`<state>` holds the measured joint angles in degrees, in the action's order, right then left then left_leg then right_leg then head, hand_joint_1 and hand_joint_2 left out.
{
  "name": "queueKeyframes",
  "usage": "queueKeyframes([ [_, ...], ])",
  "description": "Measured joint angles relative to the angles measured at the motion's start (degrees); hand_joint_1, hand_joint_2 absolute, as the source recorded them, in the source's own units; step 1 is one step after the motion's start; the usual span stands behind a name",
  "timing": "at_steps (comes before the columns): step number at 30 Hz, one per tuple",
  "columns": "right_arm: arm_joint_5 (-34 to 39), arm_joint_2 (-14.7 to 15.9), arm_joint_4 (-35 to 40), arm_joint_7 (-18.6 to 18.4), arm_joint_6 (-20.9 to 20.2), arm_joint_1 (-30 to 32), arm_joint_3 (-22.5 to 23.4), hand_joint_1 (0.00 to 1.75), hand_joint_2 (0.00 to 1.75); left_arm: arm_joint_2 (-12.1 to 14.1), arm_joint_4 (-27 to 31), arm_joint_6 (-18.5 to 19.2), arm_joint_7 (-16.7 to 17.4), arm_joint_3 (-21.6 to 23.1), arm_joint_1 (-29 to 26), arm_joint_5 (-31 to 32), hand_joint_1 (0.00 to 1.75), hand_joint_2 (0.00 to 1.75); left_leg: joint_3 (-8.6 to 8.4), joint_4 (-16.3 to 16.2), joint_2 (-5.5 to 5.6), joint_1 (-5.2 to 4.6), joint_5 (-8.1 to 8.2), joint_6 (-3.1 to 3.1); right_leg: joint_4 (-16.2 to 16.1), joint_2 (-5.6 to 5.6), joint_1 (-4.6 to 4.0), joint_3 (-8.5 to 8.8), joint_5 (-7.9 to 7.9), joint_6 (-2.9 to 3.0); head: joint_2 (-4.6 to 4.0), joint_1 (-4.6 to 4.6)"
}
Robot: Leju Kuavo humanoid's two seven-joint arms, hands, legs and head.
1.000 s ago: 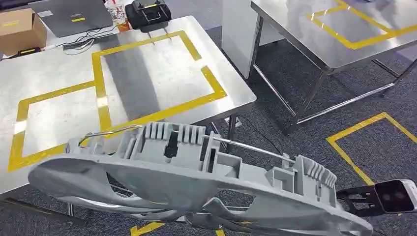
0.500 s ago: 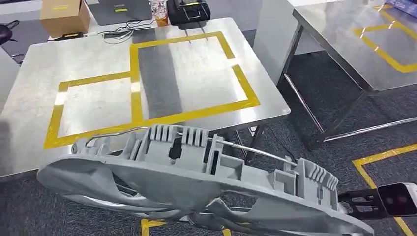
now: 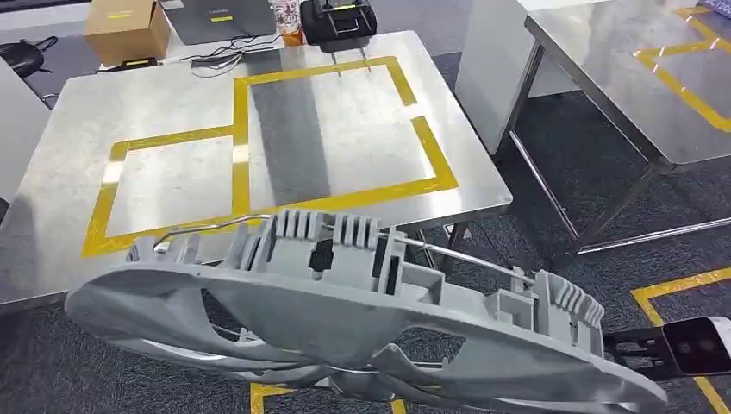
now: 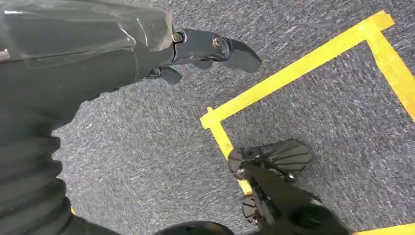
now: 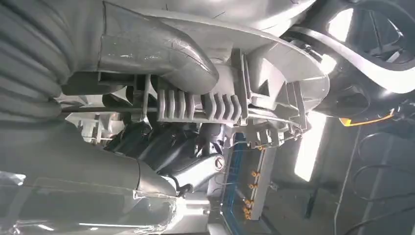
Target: Take the parts from the cabinet and place them on the table.
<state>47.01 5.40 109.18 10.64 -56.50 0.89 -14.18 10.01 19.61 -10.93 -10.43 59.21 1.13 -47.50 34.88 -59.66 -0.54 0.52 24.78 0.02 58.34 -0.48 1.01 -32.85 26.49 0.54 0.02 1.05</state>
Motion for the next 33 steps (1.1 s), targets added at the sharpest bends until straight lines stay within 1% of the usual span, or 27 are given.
queueKeyframes([
  [1,0.04,0.0,0.0,0.0,0.0,0.01,0.0,1.66,1.75,0.07,-0.02,0.0,0.0,-0.05,0.14,0.02,0.0,1.75,-0.36,0.99,-0.4,-0.44,0.91,0.27,0.06,-0.04,-0.59,-0.11,0.12,-0.28,0.0,-0.05],
  [3,0.11,0.04,0.0,0.0,0.0,0.06,-0.02,1.66,1.75,0.07,-0.04,0.0,-0.04,-0.07,0.17,0.02,0.0,1.75,-0.18,0.98,-0.1,-0.58,0.94,0.61,-0.02,-0.21,-0.42,-0.11,0.23,-0.67,0.0,0.0],
  [4,0.13,0.04,0.0,0.0,0.0,0.03,-0.07,1.66,1.75,0.11,-0.09,0.0,-0.04,-0.09,0.11,0.02,0.0,1.75,-0.17,1.01,0.06,-0.69,0.96,0.88,-0.35,-0.37,-0.33,0.05,0.14,-1.06,0.0,-0.05],
  [5,0.15,0.04,0.02,0.0,0.0,0.02,-0.07,1.66,1.75,0.11,-0.11,0.02,-0.04,-0.09,0.14,0.02,0.0,1.75,-1.06,1.74,0.21,-0.53,0.54,1.38,-0.43,-0.47,-0.51,0.23,0.21,-1.43,0.0,0.0],
  [6,0.15,0.11,0.02,-0.02,0.0,0.04,-0.04,1.66,1.75,0.02,-0.13,0.02,-0.04,-0.09,0.13,0.02,0.0,1.75,-1.45,2.34,0.33,-0.15,0.16,1.69,0.54,-0.33,-0.3,-0.37,0.66,-1.46,0.02,-0.11],
  [7,0.18,0.11,0.02,-0.02,0.0,-0.02,-0.04,1.66,1.75,-0.02,-0.13,0.02,-0.04,-0.09,0.22,0.02,0.0,1.75,-1.52,2.41,0.41,-0.06,-0.04,2.07,3.13,-0.17,-0.31,-1.5,2.18,-1.25,0.0,-0.24],
  [9,0.22,0.2,0.0,0.0,0.0,0.08,0.0,1.66,1.75,-0.11,-0.13,0.02,-0.04,-0.11,0.26,0.02,0.0,1.75,-1.47,2.4,0.77,-0.09,0.02,2.17,12.44,0.08,-0.17,-6.07,5.89,-1.02,0.02,-0.31],
  [10,0.18,0.22,-0.02,-0.02,0.0,0.08,0.0,1.66,1.75,-0.13,-0.13,0.02,-0.04,-0.11,0.25,0.02,0.0,1.75,-1.41,2.37,0.93,-0.11,0.04,2.17,16.37,0.16,-0.15,-8.14,7.04,-1.17,0.0,-0.35],
  [11,0.18,0.26,-0.07,-0.02,0.0,0.14,0.0,1.66,1.75,-0.17,-0.15,0.02,-0.04,-0.11,0.24,0.02,0.0,1.75,-1.42,2.37,1.07,-0.1,0.05,2.16,17.9,0.16,-0.09,-9.17,7.03,-1.54,0.0,-0.35],
  [12,0.18,0.31,-0.09,-0.02,0.0,0.16,0.02,1.66,1.75,-0.22,-0.15,0.04,-0.04,-0.11,0.24,0.02,0.0,1.75,-1.47,2.36,1.32,-0.06,0.1,2.1,16.29,0.15,0.04,-8.65,5.92,-2.1,0.0,-0.35],
  [13,0.2,0.31,-0.09,-0.02,0.02,0.14,0.02,1.66,1.75,-0.28,-0.15,0.07,-0.04,-0.11,0.25,0.02,0.0,1.75,-1.56,2.32,1.53,-0.01,0.17,1.99,12.35,0.16,0.19,-6.91,4.04,-2.7,0.02,-0.35],
  [14,0.24,0.31,-0.09,-0.04,0.07,0.11,0.02,1.66,1.75,-0.37,-0.15,0.11,-0.07,-0.11,0.25,0.02,0.0,1.75,-1.67,2.16,1.73,0.03,0.31,1.78,6.29,0.17,0.4,-4.06,1.53,-3.28,0.02,-0.37],
  [15,0.29,0.31,-0.07,-0.2,0.24,0.03,0.02,1.66,1.75,-0.41,-0.15,0.15,-0.07,-0.11,0.24,0.02,0.0,1.75,-1.64,1.9,1.91,0.02,0.51,1.47,1.29,0.2,0.52,-1.65,-0.22,-3.55,0.02,-0.42],
  [16,0.31,0.33,-0.09,-0.37,0.46,-0.04,0.04,1.66,1.75,-0.39,-0.18,0.22,-0.09,-0.11,0.25,0.02,0.0,1.75,-1.44,1.55,2.01,-0.4,0.79,1.04,0.35,0.34,0.19,-1.15,-0.24,-2.79,0.0,-0.44],
  [17,0.29,0.31,0.0,-0.53,0.66,-0.03,0.04,1.66,1.75,-0.39,-0.17,0.24,-0.13,-0.11,0.22,0.02,0.0,1.75,-1.37,1.47,2.02,-0.4,0.87,0.8,0.06,0.37,0.29,-1.01,-0.59,-2.08,0.02,-0.4],
  [19,0.16,0.35,0.0,-0.94,0.87,-0.13,0.13,1.66,1.75,-0.39,-0.2,0.28,-0.15,-0.11,-0.01,0.02,0.0,1.75,-1.43,1.71,2.02,-0.13,0.74,0.36,0.11,0.36,-0.19,-1.03,-0.57,-1.4,0.02,-0.42],
  [21,-0.45,0.33,0.11,-1.07,0.98,-0.52,0.24,1.66,1.75,-0.41,-0.2,0.28,-0.18,-0.11,-0.09,0.04,0.0,1.75,-1.02,1.06,1.73,0.13,1.33,-0.37,-0.18,0.35,0.39,-0.82,-0.83,-0.74,0.02,-0.42],
  [22,-0.9,0.33,0.29,-1.16,0.98,-0.75,0.37,1.66,1.75,-0.41,-0.2,0.26,-0.18,-0.13,-0.09,0.09,0.0,1.75,-0.24,-1.03,1.3,0.14,2.8,-0.59,-0.18,0.33,0.41,-0.7,-0.69,-0.35,0.02,-0.13],
  [24,-1.84,0.35,0.5,-1.18,0.83,-1.43,0.85,1.66,1.75,-0.39,-0.2,0.2,-0.18,-0.13,-0.13,0.13,0.0,1.75,4.05,-10.1,1.11,0.28,7.12,-0.99,-0.17,0.31,0.29,-0.73,-0.67,-0.1,0.02,-0.07],
  [25,-2.25,0.44,0.5,-1.07,0.7,-1.77,1.18,1.66,1.75,-0.39,-0.2,0.22,-0.2,-0.13,-0.2,0.2,0.0,1.75,6.18,-14.34,1.04,0.28,8.64,-1.08,-0.16,0.3,0.19,-0.74,-0.67,-0.09,0.0,-0.05],
  [26,-2.64,0.52,0.5,-0.94,0.66,-2.16,1.42,1.66,1.75,-0.43,-0.2,0.24,-0.2,-0.13,-0.23,0.2,0.0,1.75,7.51,-16.72,0.94,0.28,8.92,-1.1,-0.15,0.29,0.14,-0.74,-0.66,-0.09,0.0,-0.07],
  [27,-2.99,0.61,0.5,-0.83,0.61,-2.73,1.71,1.66,1.75,-0.46,-0.2,0.28,-0.18,-0.13,-0.25,0.2,0.0,1.75,7.39,-16.09,0.91,0.27,7.8,-0.96,-0.15,0.3,0.03,-0.67,-0.66,-0.1,0.02,-0.07],
  [28,-3.21,0.72,0.5,-0.72,0.48,-3.41,1.88,1.66,1.75,-0.46,-0.2,0.28,-0.18,-0.15,-0.24,0.22,0.0,1.75,5.93,-12.78,0.9,0.26,5.62,-0.76,-0.15,0.32,-0.01,-0.6,-0.65,-0.1,0.0,-0.07],
  [30,-3.36,0.85,0.5,-0.57,0.33,-4.8,2.05,1.66,1.75,-0.41,-0.2,0.28,-0.2,-0.22,-0.24,0.26,0.0,1.75,0.64,-2.33,0.8,0.05,0.74,0.12,-0.16,0.37,-0.16,-0.31,-0.64,-0.13,0.0,-0.07],
  [31,-3.43,0.94,0.5,-0.5,0.24,-5.44,2.05,1.66,1.75,-0.35,-0.2,0.28,-0.2,-0.31,-0.18,0.26,0.0,1.75,-0.95,0.82,0.51,-0.22,0.88,0.67,-0.19,0.37,-0.18,-0.29,-0.63,-0.16,0.02,-0.09],
  [32,-3.56,1.03,0.5,-0.44,0.17,-6.04,2.05,1.66,1.75,-0.33,-0.2,0.28,-0.22,-0.46,-0.18,0.26,0.0,1.75,-1.04,1.19,0.47,-0.48,1.06,0.73,-0.11,0.39,-0.67,-0.55,-0.56,-0.38,0.02,-0.15],
  [33,-3.74,1.11,0.48,-0.37,0.15,-6.34,2.03,1.66,1.75,-0.35,-0.2,0.31,-0.28,-0.64,-0.16,0.26,0.0,1.75,-0.85,1.13,0.56,-0.61,1.08,0.78,-0.13,0.32,-0.54,-0.64,-0.61,-0.58,0.0,-0.09],
])
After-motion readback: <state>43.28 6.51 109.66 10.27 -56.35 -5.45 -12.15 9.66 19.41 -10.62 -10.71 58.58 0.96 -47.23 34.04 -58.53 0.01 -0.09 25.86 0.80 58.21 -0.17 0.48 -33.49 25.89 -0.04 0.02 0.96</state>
